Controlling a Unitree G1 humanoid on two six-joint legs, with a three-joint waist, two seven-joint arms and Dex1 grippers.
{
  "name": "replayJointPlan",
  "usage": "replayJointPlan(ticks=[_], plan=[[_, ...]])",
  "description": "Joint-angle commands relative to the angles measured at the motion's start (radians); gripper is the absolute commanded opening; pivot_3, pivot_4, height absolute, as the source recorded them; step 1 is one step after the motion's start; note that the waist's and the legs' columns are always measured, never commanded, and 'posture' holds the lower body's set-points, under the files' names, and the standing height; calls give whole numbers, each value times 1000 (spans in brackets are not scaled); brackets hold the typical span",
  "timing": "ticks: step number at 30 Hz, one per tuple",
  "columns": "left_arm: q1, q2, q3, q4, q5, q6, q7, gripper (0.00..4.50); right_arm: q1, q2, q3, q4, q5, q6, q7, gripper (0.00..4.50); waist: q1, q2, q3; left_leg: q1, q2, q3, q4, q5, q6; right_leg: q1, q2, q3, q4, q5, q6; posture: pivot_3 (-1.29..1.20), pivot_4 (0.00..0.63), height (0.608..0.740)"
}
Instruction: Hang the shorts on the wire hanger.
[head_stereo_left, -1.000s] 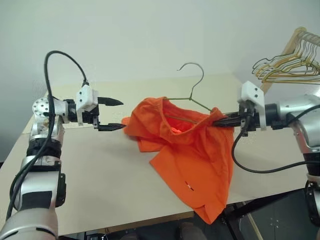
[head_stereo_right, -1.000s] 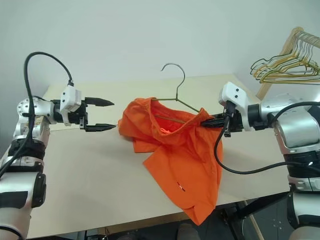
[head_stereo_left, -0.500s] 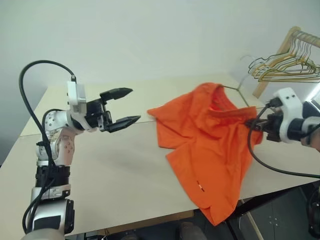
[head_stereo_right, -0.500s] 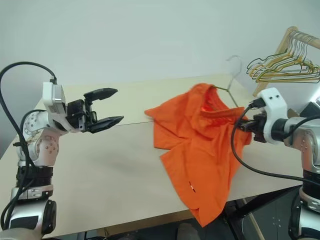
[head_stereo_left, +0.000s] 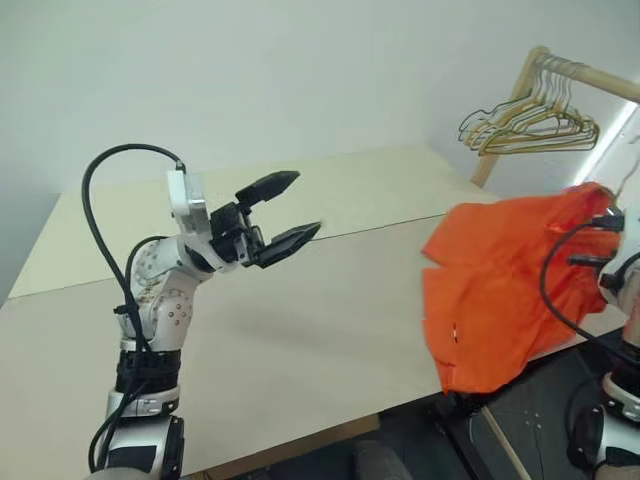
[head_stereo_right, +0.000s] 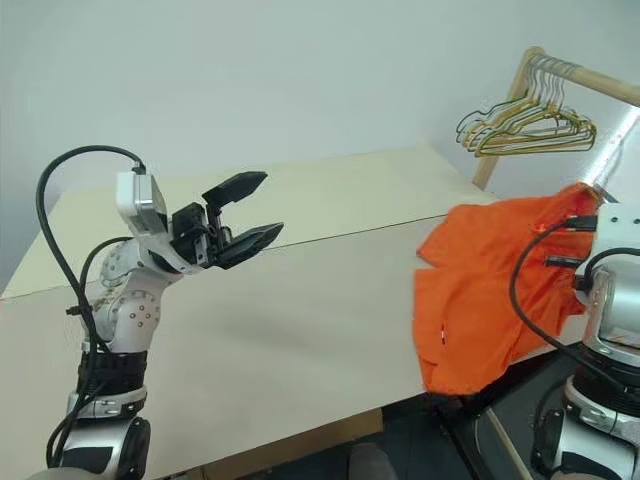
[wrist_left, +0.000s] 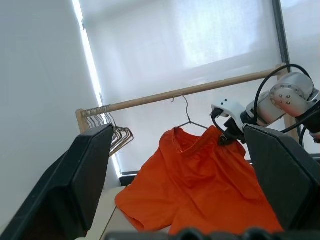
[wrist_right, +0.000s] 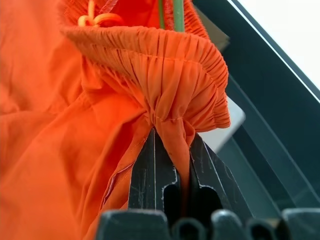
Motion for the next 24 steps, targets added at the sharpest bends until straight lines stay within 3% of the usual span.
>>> replayJointPlan(ticks=[1,6,14,24], plan=[[-34,-44,-12,-38,-15,-13,54,4481,-109,15,-91,94,-60,-137,-122,0,-12,1,0,1,0,1,0,0,1,1,0,1,0,0,1,-258,0,740],[-45,-86,-16,-20,6,-24,111,4481,-212,12,-146,300,-49,-289,-181,0,-31,2,0,9,-2,2,0,-4,7,11,0,7,-4,0,5,-261,0,740],[-5,-65,-48,-39,36,-38,86,4481,-384,-94,-147,635,-9,-502,-198,0,-50,10,1,11,-2,4,-2,-6,11,17,-1,11,-14,3,11,-251,0,740],[-14,-53,-54,-22,46,-57,75,4481,-613,-248,-128,1182,68,-794,-180,0,-53,11,3,23,-15,3,-15,-5,18,28,0,39,-21,-2,23,-236,0,740]])
